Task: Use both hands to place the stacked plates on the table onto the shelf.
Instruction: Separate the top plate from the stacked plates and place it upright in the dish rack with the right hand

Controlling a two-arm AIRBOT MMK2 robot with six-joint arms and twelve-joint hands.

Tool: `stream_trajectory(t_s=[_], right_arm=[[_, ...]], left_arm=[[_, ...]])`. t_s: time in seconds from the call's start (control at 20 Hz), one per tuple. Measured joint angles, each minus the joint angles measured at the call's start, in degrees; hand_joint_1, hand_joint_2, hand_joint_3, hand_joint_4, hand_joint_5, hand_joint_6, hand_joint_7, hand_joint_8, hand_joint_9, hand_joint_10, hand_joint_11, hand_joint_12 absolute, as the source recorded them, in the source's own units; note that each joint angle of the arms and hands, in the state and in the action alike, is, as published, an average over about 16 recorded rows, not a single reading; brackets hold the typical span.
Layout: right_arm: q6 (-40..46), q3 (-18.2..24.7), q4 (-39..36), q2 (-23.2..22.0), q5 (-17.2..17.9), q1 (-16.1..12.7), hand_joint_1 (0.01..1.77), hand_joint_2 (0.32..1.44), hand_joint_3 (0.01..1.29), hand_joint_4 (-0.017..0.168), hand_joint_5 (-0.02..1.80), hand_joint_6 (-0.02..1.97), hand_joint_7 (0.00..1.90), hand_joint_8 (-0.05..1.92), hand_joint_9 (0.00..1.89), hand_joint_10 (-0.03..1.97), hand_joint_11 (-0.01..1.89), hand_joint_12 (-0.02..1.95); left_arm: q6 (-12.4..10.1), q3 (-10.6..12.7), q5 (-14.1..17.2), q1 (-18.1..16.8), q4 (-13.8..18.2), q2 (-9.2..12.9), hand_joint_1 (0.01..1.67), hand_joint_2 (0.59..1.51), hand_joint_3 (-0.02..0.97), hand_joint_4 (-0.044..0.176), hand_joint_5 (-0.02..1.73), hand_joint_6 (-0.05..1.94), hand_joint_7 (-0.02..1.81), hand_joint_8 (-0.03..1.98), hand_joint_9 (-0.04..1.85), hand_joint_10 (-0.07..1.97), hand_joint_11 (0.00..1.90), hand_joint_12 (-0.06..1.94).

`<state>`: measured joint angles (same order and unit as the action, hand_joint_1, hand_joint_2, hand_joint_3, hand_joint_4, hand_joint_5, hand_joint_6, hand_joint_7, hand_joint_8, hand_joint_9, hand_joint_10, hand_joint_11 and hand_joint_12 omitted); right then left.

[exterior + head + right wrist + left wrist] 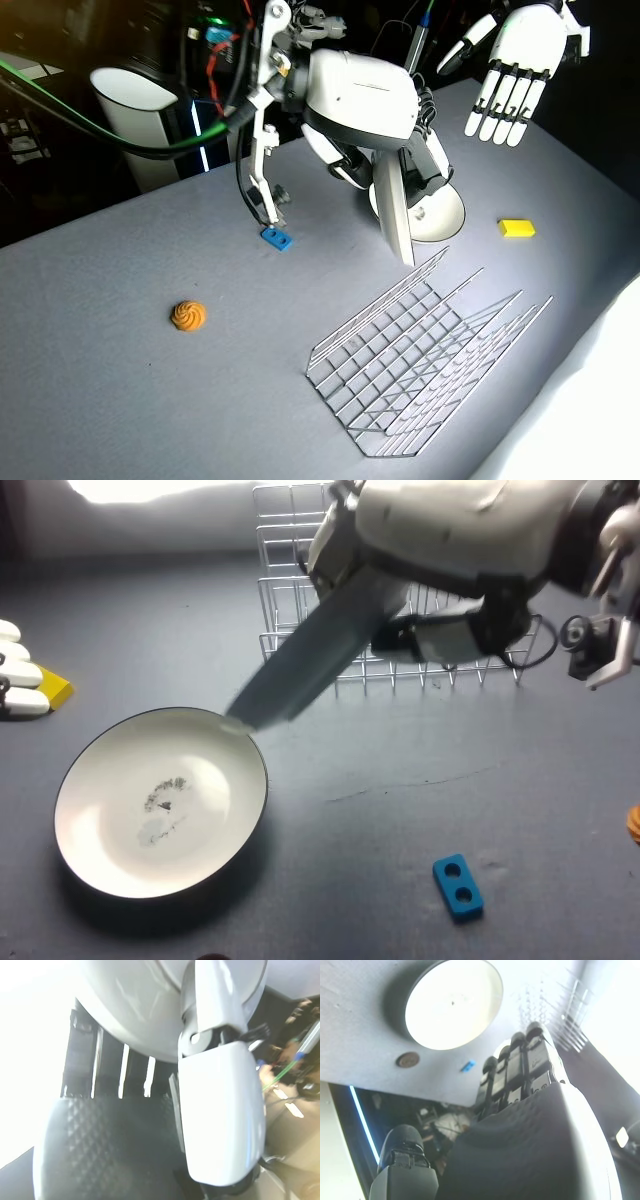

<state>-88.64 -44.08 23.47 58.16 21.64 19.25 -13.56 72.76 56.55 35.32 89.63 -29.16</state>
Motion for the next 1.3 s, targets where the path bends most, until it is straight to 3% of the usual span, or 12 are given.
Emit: stream_trajectory(t_s=[0.5,0.9,1.3], right_arm=[[5.02,-0.55,9.79,-3.57,-0.35,-6.13,1.30,0.96,0.02,0.007,1.03,0.84,1.11,0.80,1.15,0.46,0.75,1.18],[23.22,-6.94,4.41,-4.38,-2.64,-7.96,1.30,0.96,0.02,0.001,1.02,0.81,1.11,0.80,1.16,0.49,0.76,1.21],[39.03,-13.38,-2.00,-4.52,-8.03,-8.64,1.30,0.96,0.02,-0.007,1.02,0.78,1.10,0.83,1.13,0.60,0.77,1.23]], left_arm=[[0.32,-0.07,0.54,-0.38,0.81,-1.35,0.02,1.079,0.020,0.003,0.02,0.01,0.02,-0.01,0.02,0.01,0.02,0.01],[1.91,0.44,-0.46,2.91,0.60,-5.18,0.02,1.082,0.021,0.003,0.02,0.01,0.01,-0.01,0.01,0.01,0.02,0.01],[3.31,1.00,-4.31,8.91,-2.64,-9.10,0.02,1.088,0.021,0.002,0.02,0.01,0.01,-0.01,0.01,0.01,0.02,0.01]])
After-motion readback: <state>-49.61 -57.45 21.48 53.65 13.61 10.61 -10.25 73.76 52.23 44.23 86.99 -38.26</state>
